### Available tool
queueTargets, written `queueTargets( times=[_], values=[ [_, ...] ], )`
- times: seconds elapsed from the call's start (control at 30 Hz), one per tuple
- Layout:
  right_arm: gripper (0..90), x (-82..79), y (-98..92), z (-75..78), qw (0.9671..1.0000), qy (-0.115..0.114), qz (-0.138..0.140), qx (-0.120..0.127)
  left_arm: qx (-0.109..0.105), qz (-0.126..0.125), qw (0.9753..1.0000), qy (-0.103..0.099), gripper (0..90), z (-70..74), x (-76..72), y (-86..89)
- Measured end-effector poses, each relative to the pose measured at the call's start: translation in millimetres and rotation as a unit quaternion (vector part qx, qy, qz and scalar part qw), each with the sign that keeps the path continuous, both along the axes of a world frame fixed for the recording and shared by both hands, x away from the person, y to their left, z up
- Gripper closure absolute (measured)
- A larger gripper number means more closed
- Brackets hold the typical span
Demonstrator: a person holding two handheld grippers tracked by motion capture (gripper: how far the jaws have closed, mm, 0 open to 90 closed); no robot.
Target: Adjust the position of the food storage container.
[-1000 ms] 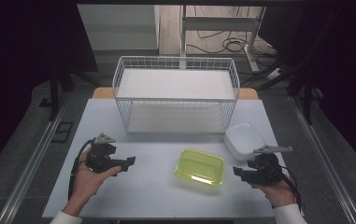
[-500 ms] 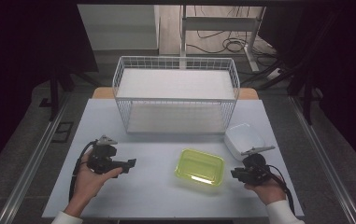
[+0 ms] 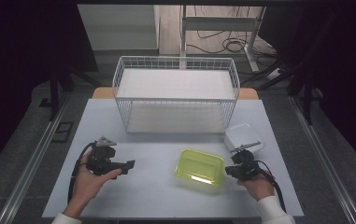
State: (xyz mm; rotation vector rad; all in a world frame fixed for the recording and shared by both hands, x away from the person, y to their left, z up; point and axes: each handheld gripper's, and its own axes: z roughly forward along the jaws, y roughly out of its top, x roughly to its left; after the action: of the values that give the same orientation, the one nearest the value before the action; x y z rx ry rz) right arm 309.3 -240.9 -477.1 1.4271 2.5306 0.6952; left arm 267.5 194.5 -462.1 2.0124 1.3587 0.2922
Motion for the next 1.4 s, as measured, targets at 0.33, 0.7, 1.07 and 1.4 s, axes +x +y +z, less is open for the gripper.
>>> queueTargets(
  times=[0.33,0.7,1.07,1.4],
  values=[
    [88.7,6.6,9.6,-0.3,0.9999,-0.006,0.004,-0.012,0.002,-0.001,1.0000,0.001,13.7,-1.7,1.1,0.2],
    [88.8,14.0,38.8,-1.0,0.9992,-0.024,0.021,-0.023,0.005,-0.004,1.0000,0.004,13.7,-2.5,2.3,-0.4],
    [88.8,20.1,61.2,-0.9,0.9987,-0.031,0.030,-0.027,0.003,-0.006,1.0000,0.004,13.6,-3.6,3.1,1.8],
    [88.8,21.4,75.3,-0.1,0.9975,-0.043,0.054,-0.016,-0.005,-0.004,1.0000,0.000,13.8,-4.3,3.9,-0.1]
  ],
)
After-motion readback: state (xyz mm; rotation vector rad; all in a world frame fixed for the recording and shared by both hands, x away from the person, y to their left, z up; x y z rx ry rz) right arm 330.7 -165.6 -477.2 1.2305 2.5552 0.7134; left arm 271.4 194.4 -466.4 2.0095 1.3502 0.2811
